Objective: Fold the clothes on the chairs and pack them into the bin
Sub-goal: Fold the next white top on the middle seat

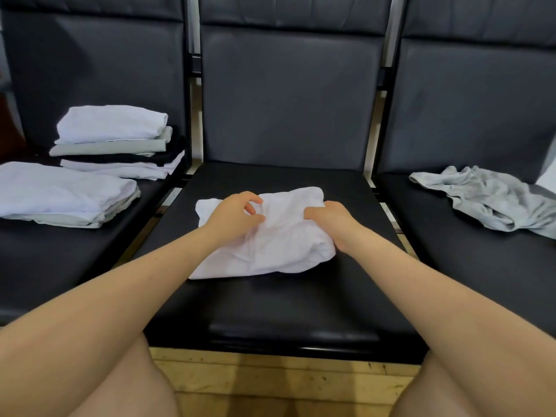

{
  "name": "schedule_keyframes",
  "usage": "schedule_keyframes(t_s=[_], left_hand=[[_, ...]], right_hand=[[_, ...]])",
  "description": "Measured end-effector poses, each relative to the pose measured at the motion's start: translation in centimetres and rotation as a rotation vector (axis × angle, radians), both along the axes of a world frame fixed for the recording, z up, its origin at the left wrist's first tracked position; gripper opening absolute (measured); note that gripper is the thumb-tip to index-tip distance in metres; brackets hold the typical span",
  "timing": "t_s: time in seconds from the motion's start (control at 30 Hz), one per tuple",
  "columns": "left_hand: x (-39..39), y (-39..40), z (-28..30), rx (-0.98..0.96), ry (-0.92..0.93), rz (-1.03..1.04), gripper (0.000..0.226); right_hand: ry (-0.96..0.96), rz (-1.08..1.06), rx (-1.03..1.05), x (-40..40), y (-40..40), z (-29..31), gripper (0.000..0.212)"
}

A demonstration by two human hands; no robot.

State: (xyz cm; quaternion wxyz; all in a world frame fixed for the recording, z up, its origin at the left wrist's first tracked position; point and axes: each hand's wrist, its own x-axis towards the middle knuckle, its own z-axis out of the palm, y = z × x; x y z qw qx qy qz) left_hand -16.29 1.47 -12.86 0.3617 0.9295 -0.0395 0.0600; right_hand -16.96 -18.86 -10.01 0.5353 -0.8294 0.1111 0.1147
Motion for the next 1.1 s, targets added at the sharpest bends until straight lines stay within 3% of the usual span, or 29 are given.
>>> schedule_keyframes(t_s=[0.2,0.27,0.4,0.53,0.6,0.73,0.87,0.97,1.1], left_hand=[[0.3,-0.9,0.4,-0.018,-0.009,0.038,0.016],[0.4,-0.7,0.4,-0.064,0.026,0.089,0.017],[0.4,0.0,0.6,-0.346,0.252,0.207,0.038],[0.1,0.8,1.1,-0.649,0.342,0.228,0.06],[0.0,1.2,1.0,-0.685,0.343,0.218,0.062],[-0.3,1.4,0.5,-0.551,0.344,0.139,0.049],[-0.5,1.1,0.1,-0.532,0.276,0.137,0.042],[-0.5,0.4,-0.2,-0.53,0.229,0.15,0.039],[0.0,-0.2,-0.5,-0.672,0.197,0.269,0.04]], right_hand=[[0.087,-0.184,-0.083,0.5,-2.5,2.0,0.026],[0.012,-0.205,-0.087,0.5,-2.7,2.8,0.023],[-0.257,-0.016,-0.007,-0.1,-0.6,3.9,0.032],[-0.134,0.303,0.189,-1.8,3.1,4.6,0.038],[-0.112,0.346,0.241,-2.1,4.0,4.4,0.035],[-0.156,0.133,-0.052,-1.7,3.8,2.3,0.022],[-0.086,0.177,-0.425,-1.9,2.8,-0.5,0.048],[-0.049,0.229,-0.497,-2.2,4.1,-1.7,0.056],[-0.2,0.277,-0.398,-2.4,5.8,-2.6,0.027]])
